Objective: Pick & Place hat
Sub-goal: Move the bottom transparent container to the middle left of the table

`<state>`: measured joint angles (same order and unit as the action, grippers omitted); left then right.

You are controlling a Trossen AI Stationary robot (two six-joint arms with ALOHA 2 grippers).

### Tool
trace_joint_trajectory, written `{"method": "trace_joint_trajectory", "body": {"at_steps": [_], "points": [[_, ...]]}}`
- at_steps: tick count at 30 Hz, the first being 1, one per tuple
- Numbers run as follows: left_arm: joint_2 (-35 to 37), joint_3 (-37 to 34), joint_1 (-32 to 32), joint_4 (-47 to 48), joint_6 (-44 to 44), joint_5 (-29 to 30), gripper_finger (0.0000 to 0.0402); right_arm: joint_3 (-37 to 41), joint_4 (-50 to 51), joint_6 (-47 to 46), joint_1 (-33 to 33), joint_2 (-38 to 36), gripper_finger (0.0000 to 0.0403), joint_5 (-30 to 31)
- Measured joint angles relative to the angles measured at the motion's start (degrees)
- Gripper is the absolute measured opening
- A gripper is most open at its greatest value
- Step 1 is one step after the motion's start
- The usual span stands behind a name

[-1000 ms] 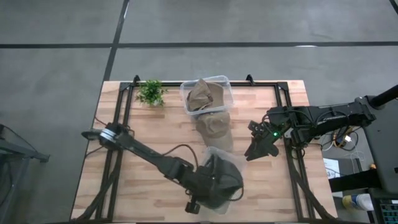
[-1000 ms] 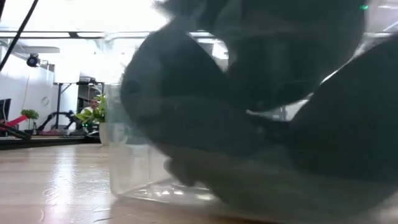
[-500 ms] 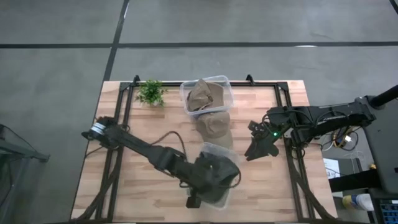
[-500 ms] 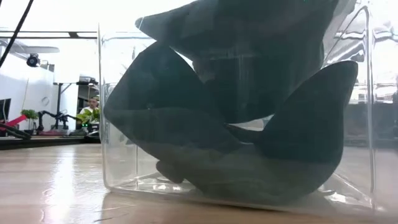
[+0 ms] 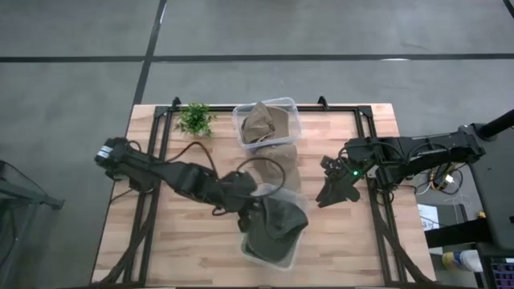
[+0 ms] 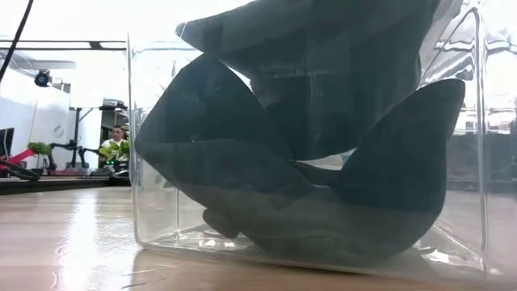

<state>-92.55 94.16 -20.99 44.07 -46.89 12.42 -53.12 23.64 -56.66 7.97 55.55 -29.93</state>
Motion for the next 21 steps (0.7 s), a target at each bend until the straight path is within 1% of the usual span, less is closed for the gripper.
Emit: {"method": "trace_joint_trajectory", "body": {"at_steps": [2,3,4,5,7,9,10,13,15,18,19,21], "points": [[0.71,-1.61,0.21,3.17,-4.71,2.96,0.0161,0.00,-0.02,-0.13,0.00,0.00,0.0228,0.00],[0.74,-2.45,0.34,5.41,-8.60,4.40,0.0177,0.00,0.00,-0.09,0.00,0.00,0.0228,0.00],[0.62,-3.44,0.60,7.03,-13.44,4.64,0.0193,0.00,0.00,0.06,0.02,0.00,0.0228,0.00],[0.41,-4.52,0.87,7.00,-17.37,4.60,0.0207,0.00,0.00,0.05,0.02,0.00,0.0228,0.00],[0.32,-7.09,1.05,2.07,-22.28,4.15,0.0225,0.00,0.01,-0.17,0.01,0.00,0.0228,0.00],[0.48,-9.71,1.00,-3.04,-24.46,2.55,0.0233,0.00,-0.02,-0.08,0.01,0.00,0.0228,0.00],[0.53,-11.09,0.90,-4.16,-25.65,2.02,0.0235,0.00,0.00,0.05,0.02,0.00,0.0228,0.00],[0.20,-15.16,0.90,-3.03,-31.52,-0.30,0.0236,0.00,-0.01,-0.15,0.00,0.00,0.0228,0.00],[0.10,-17.21,0.96,-4.61,-33.83,-1.46,0.0236,0.00,0.00,-0.11,0.00,0.00,0.0228,0.00],[0.18,-19.78,0.75,-11.94,-35.22,-1.65,0.0236,0.00,0.00,0.03,0.00,0.00,0.0228,0.00],[-0.14,-20.33,0.74,-13.55,-35.34,-2.85,0.0236,0.00,0.00,-0.13,0.02,0.00,0.0228,0.00],[-0.91,-20.66,0.70,-13.40,-35.93,-4.44,0.0234,0.00,-0.01,-0.11,0.00,0.00,0.0228,0.00]]}}
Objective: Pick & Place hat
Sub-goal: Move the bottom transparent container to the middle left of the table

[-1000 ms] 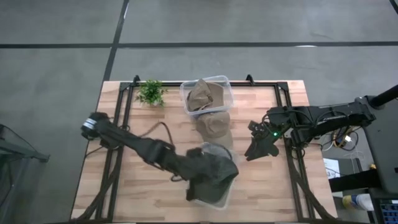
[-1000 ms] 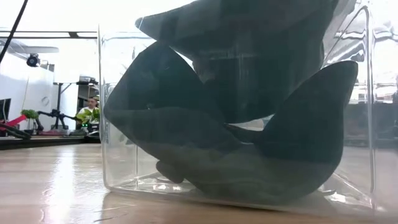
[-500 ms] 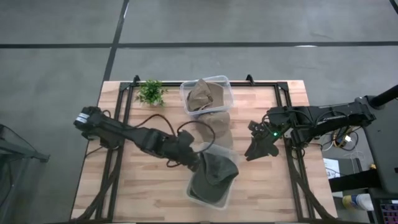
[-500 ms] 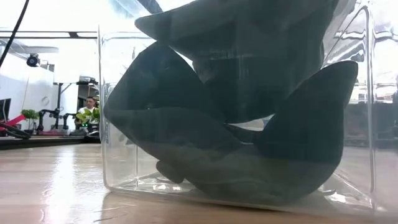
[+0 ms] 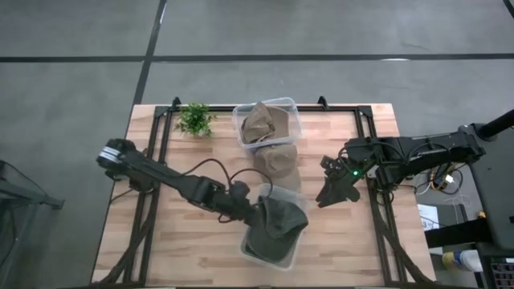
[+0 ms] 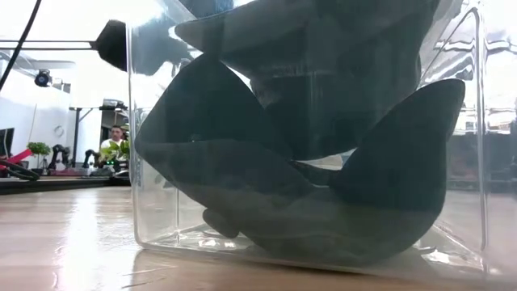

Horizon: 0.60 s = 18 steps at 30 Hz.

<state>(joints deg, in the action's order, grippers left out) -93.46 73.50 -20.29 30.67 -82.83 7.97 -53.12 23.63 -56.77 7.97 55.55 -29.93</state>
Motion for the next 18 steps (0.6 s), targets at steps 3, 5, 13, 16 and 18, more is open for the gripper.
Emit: {"method": "trace_joint_trajectory", "body": {"at_steps": [3,5,13,16,18], "points": [[-0.71,-0.65,0.41,1.77,-2.65,-0.83,0.0218,0.00,0.00,0.17,0.01,0.00,0.0228,0.00],[-0.71,-0.91,0.54,2.16,-3.45,-1.33,0.0193,0.00,-0.01,0.09,0.00,0.00,0.0228,0.00],[-0.04,0.83,0.48,6.54,-4.57,-1.41,0.0030,0.00,-0.01,-0.03,0.01,0.00,0.0228,0.00],[0.63,1.69,0.45,12.76,-5.65,-1.35,0.0026,0.00,0.00,0.17,0.01,0.00,0.0228,0.00],[1.69,1.75,0.43,17.82,-7.14,-1.25,0.0026,0.00,0.00,0.01,0.01,0.00,0.0228,0.00]]}}
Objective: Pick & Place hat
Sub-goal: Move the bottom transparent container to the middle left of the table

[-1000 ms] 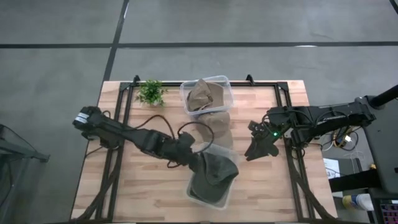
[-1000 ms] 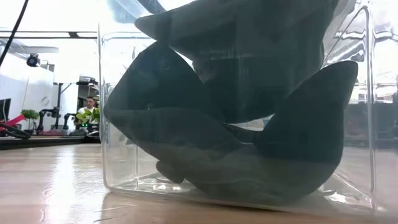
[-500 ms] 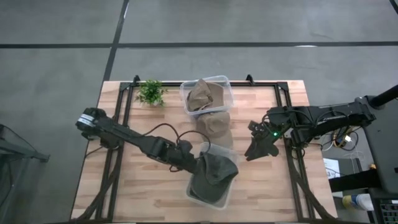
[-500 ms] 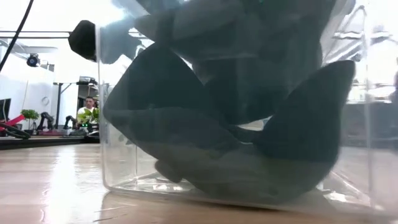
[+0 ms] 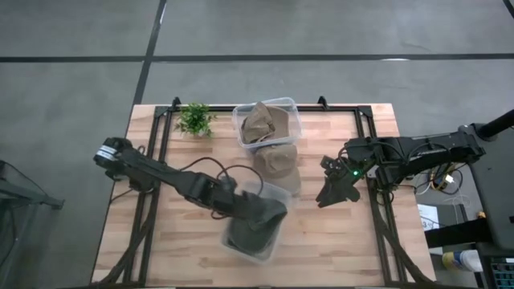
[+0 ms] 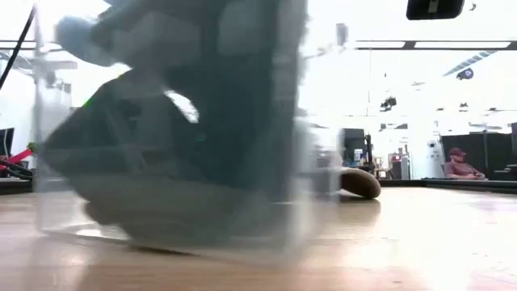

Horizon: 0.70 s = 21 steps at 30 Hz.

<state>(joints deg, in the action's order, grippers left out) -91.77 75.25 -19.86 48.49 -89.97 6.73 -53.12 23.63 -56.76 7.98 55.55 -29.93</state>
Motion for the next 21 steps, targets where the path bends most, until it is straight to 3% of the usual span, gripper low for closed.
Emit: {"method": "trace_joint_trajectory", "body": {"at_steps": [12,21], "points": [[10.12,0.08,-1.14,31.84,-10.25,0.41,0.0026,0.00,0.02,0.01,-0.01,0.00,0.0228,0.00],[18.29,-6.55,-1.33,31.28,-13.95,0.03,0.0037,0.00,0.02,0.12,-0.01,0.00,0.0228,0.00]]}}
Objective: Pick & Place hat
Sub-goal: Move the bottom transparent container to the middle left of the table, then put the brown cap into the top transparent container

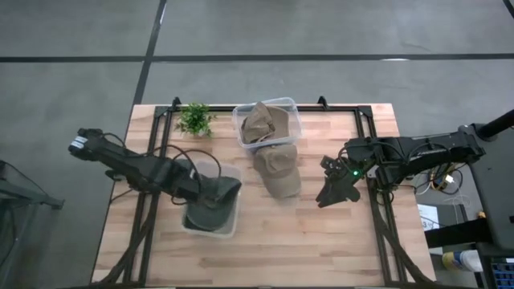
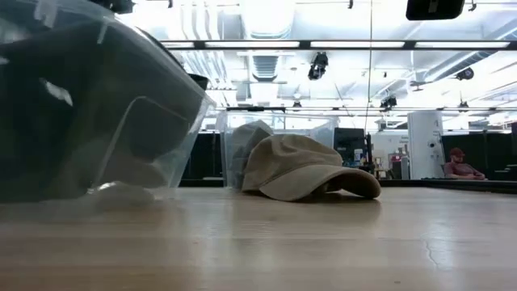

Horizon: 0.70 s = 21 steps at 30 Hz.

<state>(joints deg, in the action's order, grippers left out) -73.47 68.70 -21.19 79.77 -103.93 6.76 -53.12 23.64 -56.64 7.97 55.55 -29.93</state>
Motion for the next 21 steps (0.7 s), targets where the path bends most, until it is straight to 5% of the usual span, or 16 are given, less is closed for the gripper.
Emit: {"method": "trace_joint_trajectory", "body": {"at_steps": [7,21], "points": [[3.00,-3.43,-0.04,-2.98,3.78,-2.17,0.0058,0.00,0.02,0.03,0.01,0.00,0.0228,0.00],[8.10,0.30,-0.02,-1.76,5.75,-3.21,0.0218,0.00,0.02,0.01,0.01,0.00,0.0228,0.00]]}}
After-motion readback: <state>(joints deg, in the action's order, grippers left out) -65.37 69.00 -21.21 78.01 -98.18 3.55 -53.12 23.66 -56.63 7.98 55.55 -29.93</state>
